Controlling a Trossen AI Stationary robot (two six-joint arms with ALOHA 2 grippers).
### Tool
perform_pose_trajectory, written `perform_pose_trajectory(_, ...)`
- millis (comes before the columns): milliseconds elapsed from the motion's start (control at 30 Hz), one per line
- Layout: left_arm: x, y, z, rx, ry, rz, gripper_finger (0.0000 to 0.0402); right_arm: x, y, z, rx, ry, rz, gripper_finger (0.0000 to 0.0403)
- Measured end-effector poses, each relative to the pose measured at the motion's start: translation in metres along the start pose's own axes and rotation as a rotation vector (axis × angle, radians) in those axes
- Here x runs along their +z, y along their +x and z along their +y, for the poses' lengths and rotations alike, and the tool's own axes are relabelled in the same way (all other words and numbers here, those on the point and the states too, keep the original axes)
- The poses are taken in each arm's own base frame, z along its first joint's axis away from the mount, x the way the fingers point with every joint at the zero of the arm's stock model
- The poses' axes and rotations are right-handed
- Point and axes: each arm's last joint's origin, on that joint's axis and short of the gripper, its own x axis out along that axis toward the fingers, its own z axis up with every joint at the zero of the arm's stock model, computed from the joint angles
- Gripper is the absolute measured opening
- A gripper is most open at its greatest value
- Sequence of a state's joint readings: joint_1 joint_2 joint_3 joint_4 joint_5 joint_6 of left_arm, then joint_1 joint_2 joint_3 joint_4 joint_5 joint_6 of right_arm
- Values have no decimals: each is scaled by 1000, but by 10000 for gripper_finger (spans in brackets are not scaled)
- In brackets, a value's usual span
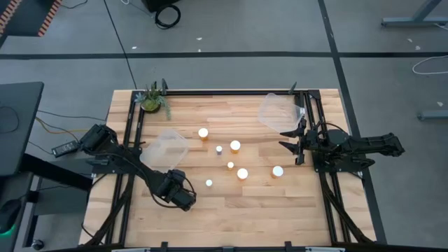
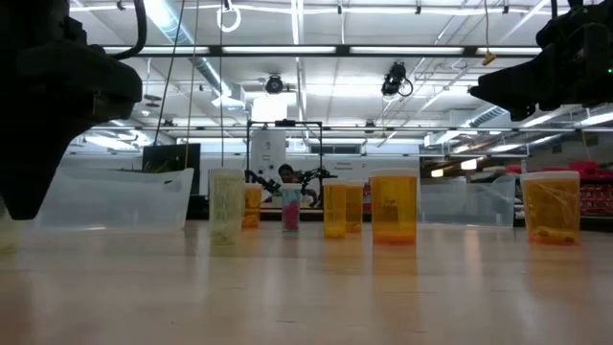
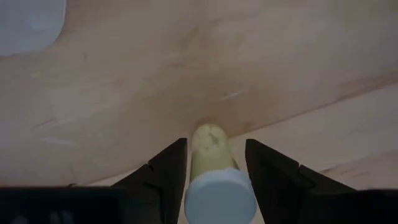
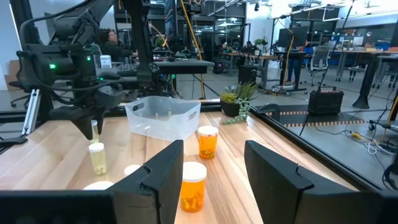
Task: Pick and place medicine bottles into bin by pill shape (circle, oval)
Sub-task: Put the yellow pill bottle into the left transparent bin
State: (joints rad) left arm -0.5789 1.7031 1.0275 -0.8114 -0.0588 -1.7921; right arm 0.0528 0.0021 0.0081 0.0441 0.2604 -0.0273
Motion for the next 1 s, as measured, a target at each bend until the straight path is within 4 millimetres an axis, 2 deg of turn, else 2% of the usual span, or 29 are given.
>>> perform_pose_trajectory(600,1,0,-1,-9,25,16,111,0,0,0,0,0,0,178)
perform_pose_trajectory(800,12,-2,-6,-13,73,54,123,0,0,0,0,0,1,178)
perform_pose_trajectory(1000,32,-11,-14,-19,138,56,112,0,0,0,0,0,0,178)
